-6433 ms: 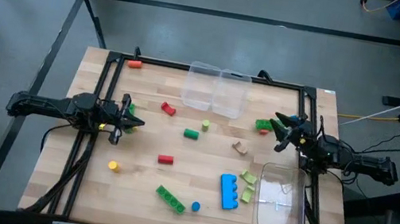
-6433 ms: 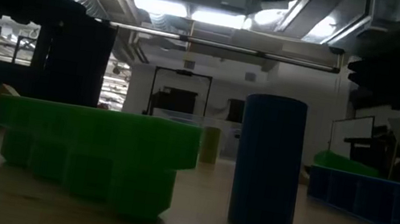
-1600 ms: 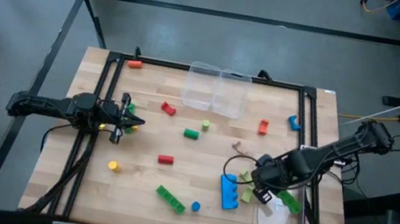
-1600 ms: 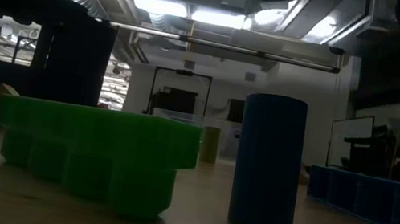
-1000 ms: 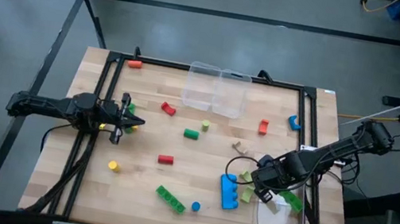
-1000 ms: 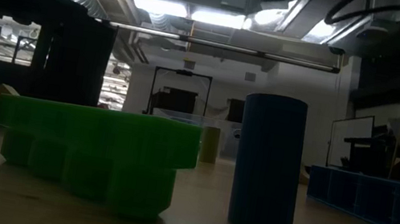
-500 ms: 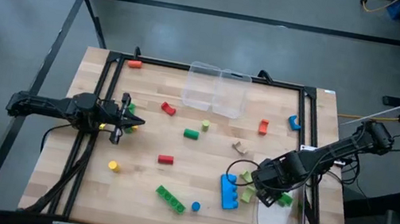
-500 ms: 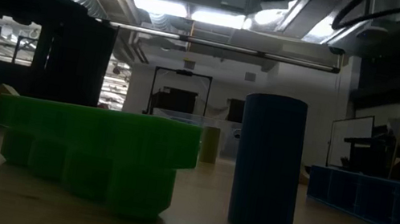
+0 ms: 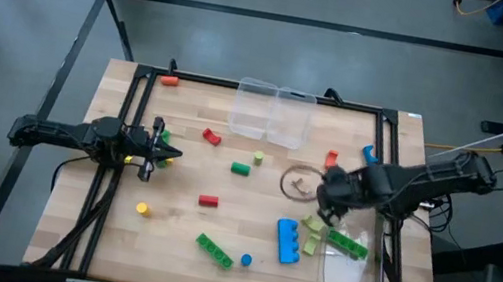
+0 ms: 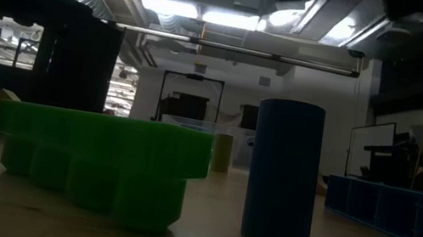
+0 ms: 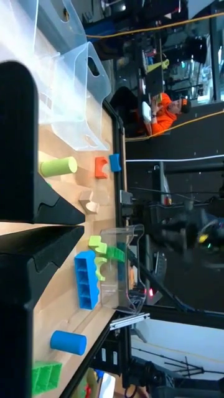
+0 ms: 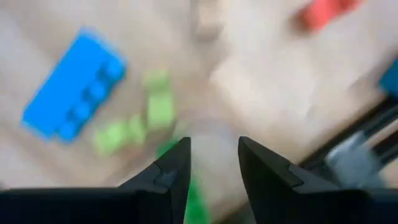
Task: Sort blocks by size
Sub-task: Put the orange arch block into the right transparent bin
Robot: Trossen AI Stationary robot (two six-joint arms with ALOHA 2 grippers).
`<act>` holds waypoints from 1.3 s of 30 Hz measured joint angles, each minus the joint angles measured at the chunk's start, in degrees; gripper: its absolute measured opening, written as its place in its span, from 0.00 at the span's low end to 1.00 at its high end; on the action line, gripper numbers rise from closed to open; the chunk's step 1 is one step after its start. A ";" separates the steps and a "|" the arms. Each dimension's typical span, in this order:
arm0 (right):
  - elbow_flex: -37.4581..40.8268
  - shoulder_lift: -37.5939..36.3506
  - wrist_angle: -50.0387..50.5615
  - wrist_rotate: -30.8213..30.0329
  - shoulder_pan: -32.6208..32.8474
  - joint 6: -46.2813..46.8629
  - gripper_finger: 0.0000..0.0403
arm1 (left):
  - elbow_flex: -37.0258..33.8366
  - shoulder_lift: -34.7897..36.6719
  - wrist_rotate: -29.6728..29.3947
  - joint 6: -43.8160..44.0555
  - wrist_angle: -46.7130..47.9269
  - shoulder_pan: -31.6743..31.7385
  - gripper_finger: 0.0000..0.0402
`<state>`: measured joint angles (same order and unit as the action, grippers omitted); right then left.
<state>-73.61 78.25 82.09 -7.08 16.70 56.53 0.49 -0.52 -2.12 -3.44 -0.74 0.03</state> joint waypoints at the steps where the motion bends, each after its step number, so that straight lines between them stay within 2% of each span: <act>1: -0.06 0.01 -0.03 -1.93 -1.64 -1.03 0.34 | 0.00 -0.02 -0.01 0.00 0.00 0.00 0.00; 9: 0.27 0.39 -0.18 -8.70 -16.18 -10.46 0.34 | 0.00 0.00 0.00 0.00 -0.01 -0.01 0.00; 17: 0.27 0.57 -4.78 -6.80 -26.78 -22.58 0.34 | 0.00 -0.01 0.00 0.02 0.00 0.00 0.00; 26: 0.29 5.18 -7.02 -2.69 -32.48 -36.50 0.34 | 0.00 -0.02 0.00 0.04 0.01 -0.01 0.00; 31: 0.31 11.75 -6.67 -2.33 -34.55 -43.78 0.34 | 0.00 0.00 0.01 0.37 -0.01 -0.02 0.00; 39: 0.31 22.18 -3.74 -2.00 -36.33 -49.73 0.34 | 0.00 -0.02 0.01 0.48 0.01 -0.02 0.00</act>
<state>-73.30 100.42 78.35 -9.08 -19.63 6.80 0.49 -0.54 -2.11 -2.96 -0.73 0.01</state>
